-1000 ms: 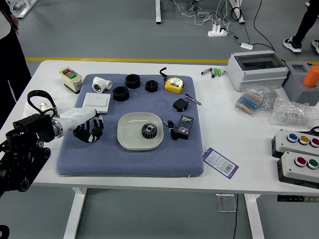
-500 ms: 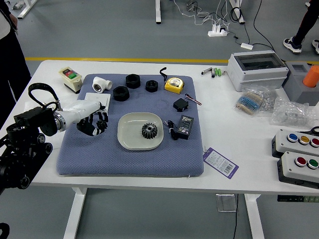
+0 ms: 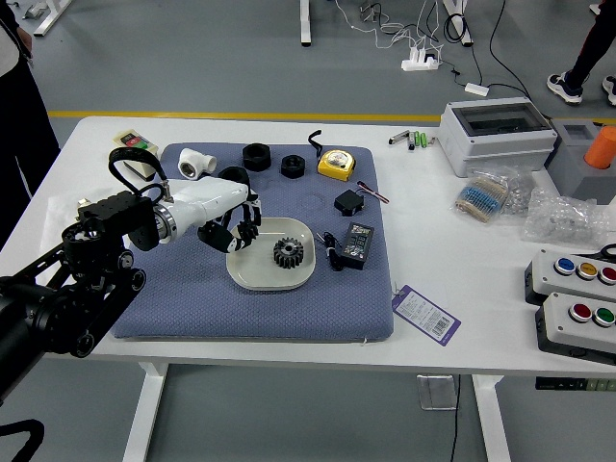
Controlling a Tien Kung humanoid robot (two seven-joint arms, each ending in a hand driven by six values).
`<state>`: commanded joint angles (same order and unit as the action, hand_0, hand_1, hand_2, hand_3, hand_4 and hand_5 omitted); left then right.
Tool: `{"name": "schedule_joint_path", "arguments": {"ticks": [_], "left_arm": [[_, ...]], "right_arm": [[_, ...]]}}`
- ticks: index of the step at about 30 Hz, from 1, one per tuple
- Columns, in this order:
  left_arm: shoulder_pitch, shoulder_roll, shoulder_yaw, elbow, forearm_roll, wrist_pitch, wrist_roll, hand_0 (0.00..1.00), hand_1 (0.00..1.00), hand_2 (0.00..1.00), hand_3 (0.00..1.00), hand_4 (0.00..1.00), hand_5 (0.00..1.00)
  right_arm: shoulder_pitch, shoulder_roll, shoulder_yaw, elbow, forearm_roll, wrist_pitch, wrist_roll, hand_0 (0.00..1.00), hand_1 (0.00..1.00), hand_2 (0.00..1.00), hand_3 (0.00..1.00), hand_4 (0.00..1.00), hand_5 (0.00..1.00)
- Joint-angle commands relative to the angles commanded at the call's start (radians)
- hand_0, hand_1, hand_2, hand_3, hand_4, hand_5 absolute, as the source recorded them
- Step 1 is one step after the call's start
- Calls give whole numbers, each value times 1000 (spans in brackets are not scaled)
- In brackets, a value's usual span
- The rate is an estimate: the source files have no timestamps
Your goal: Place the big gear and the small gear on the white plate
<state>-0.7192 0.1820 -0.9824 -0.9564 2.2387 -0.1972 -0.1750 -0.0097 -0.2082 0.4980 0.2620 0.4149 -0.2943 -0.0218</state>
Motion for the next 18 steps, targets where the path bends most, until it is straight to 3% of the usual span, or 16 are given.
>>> {"name": "schedule_joint_path", "arguments": {"ticks": [2,3,8,9,14,15,18], "left_arm": [[-11,-14,24,19,1,12,0,282,294,366,484,521,2],[-14,-17,30,23,0,14,1,295,316,405,552,733,86],[-21,-30,54,36,15,24,7,295,316,405,552,733,86],[-21,-31,56,38,22,24,7,326,377,452,567,998,268],[-21,-33,57,55,30,32,10,326,377,452,567,998,268],[-21,-33,57,56,30,32,10,381,490,571,657,998,345],[-18,-29,51,63,30,20,19,381,490,571,657,998,345]], "right_arm": [[2,-1,0,1,1,-1,1,710,722,784,614,814,660],[2,-1,0,1,2,-1,1,711,723,783,613,814,661],[2,-2,-2,1,3,-2,3,711,723,783,613,814,661],[3,-2,-2,1,3,-2,3,710,723,784,613,813,660],[2,-2,-3,1,3,-2,4,710,723,784,613,813,660],[2,-2,-3,1,4,-2,4,710,723,783,613,813,660],[1,-2,-2,1,3,-2,4,710,723,783,613,813,660]]}}
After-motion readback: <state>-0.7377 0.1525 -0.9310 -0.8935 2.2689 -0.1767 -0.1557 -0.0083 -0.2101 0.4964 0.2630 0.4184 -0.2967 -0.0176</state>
